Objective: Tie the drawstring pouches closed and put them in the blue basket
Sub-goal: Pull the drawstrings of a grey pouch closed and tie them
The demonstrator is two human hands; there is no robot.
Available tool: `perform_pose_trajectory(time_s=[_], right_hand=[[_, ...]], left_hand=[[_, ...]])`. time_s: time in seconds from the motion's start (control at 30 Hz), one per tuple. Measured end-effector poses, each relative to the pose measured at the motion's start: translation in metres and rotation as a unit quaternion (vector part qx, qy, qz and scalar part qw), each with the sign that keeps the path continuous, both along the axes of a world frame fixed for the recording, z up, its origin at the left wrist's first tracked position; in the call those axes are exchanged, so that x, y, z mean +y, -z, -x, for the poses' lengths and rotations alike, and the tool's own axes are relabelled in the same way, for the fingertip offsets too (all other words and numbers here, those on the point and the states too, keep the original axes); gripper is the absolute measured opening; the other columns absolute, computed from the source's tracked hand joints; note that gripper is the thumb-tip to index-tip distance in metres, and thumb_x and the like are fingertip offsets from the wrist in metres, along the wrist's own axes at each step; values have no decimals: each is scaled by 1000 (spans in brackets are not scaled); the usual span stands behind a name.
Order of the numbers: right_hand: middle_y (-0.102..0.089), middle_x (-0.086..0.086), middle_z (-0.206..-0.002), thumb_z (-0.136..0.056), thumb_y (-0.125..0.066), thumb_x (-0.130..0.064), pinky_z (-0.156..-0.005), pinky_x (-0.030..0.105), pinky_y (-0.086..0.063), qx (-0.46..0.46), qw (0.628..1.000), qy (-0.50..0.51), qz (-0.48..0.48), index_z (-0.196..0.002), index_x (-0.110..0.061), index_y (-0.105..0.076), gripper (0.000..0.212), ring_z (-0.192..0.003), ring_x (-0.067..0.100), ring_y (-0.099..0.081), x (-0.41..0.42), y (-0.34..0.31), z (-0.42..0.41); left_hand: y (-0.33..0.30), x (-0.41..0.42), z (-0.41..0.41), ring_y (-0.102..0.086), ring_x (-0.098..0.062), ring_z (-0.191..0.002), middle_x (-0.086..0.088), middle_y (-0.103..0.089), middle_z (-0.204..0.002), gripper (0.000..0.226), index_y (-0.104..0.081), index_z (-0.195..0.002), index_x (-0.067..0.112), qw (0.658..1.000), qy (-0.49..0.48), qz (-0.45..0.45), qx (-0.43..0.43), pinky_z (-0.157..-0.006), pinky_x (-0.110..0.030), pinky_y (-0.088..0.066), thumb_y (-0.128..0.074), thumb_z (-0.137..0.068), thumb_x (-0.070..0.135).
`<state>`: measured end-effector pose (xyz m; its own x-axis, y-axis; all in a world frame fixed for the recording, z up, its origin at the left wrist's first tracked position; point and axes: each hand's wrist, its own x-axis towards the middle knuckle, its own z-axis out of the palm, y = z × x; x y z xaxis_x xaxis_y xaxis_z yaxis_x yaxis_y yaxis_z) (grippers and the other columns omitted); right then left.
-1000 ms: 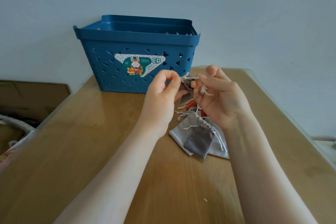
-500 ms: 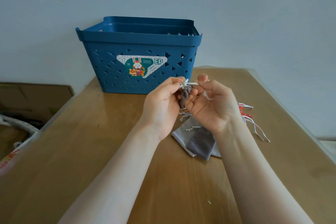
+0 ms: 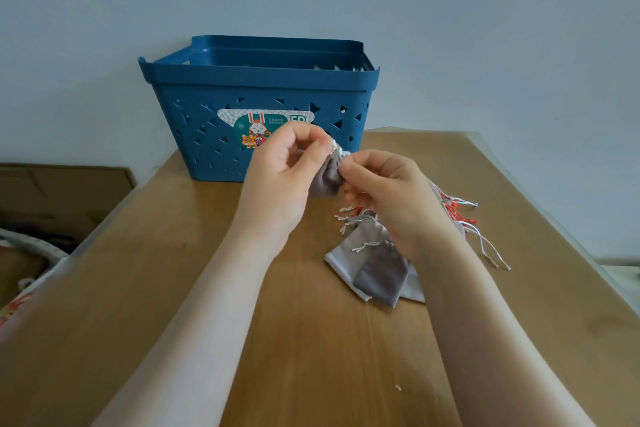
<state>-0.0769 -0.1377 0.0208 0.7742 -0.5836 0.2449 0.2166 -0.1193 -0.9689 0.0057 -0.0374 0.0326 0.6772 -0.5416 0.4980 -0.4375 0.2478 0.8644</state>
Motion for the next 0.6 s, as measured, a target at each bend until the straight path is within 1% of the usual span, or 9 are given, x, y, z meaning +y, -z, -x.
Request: perform_pose_trajectory(time_s=[0.03,0.1,0.13,0.2,0.27,0.33,0.4,0.5,0.6], right_hand=[[-56,-5,-56,-90,-57,-8,-55,15,-43,-10,1000,19,13,-71,-13,-65,22,-52,4,-49,1,0,-1],[-53,-2,-54,-92,-54,-9,-54,18,-42,-29,998,54,-4,-71,-12,-64,23,-50,7,-47,-2,-1,0],[-51,-2,-52,-92,-54,-10,-53,19,-41,-32,997,72,-23,-71,-12,-63,23,-48,8,-45,-4,-2,0],[-47,-2,-47,-92,-54,-11,-46,18,-36,-19,994,95,-53,-71,-9,-61,22,-43,9,-40,-9,-1,2],[-44,-4,-46,-92,-54,-11,-38,16,-30,3,994,88,-66,-71,-8,-58,21,-38,8,-34,-13,-2,7],[-43,-5,-48,-93,-53,-11,-36,14,-26,6,995,70,-65,-73,-8,-55,20,-38,6,-31,-20,-5,13],[-43,-4,-51,-93,-53,-12,-39,14,-26,-3,998,46,-51,-75,-8,-55,18,-41,7,-30,-25,-9,20],[-48,-2,-56,-94,-51,-16,-43,16,-30,9,999,2,-46,-79,-10,-58,17,-44,9,-34,-29,-11,23],[-60,-1,-70,-95,-50,-22,-55,21,-41,29,997,23,-60,-98,-13,-63,16,-54,12,-48,-34,-17,14]], left_hand=[[2,-1,1,-56,6,-74,13,-62,-82,9,-57,-88,21,999,-22,-3,-26,-71,-8,-42,-53,-94,14],[4,-4,2,-59,6,-85,6,-64,-98,5,-50,-97,20,998,-33,-4,-58,-76,-7,-42,-51,-95,16],[5,-5,3,-61,5,-88,4,-64,-103,7,-48,-97,21,998,-15,-4,-69,-78,-9,-45,-52,-95,15],[9,-7,4,-64,-2,-91,3,-63,-107,8,-53,-91,20,993,25,-24,-116,-81,-18,-50,-58,-90,15],[14,-9,3,-63,-8,-96,9,-60,-107,5,-62,-87,22,981,17,-52,-184,-84,-23,-51,-59,-83,19],[17,-10,2,-62,-9,-95,18,-55,-108,15,-64,-93,27,978,15,-52,-204,-82,-19,-51,-59,-81,20],[17,-10,1,-61,-7,-94,20,-53,-109,23,-66,-102,27,975,23,-54,-212,-79,-16,-51,-59,-82,20],[16,-11,-4,-58,-4,-96,16,-54,-108,28,-70,-107,16,972,6,-64,-226,-82,-16,-49,-58,-82,18],[4,-17,-15,-59,-12,-102,13,-52,-111,28,-66,-113,10,972,-35,-60,-223,-88,-22,-49,-62,-85,12]])
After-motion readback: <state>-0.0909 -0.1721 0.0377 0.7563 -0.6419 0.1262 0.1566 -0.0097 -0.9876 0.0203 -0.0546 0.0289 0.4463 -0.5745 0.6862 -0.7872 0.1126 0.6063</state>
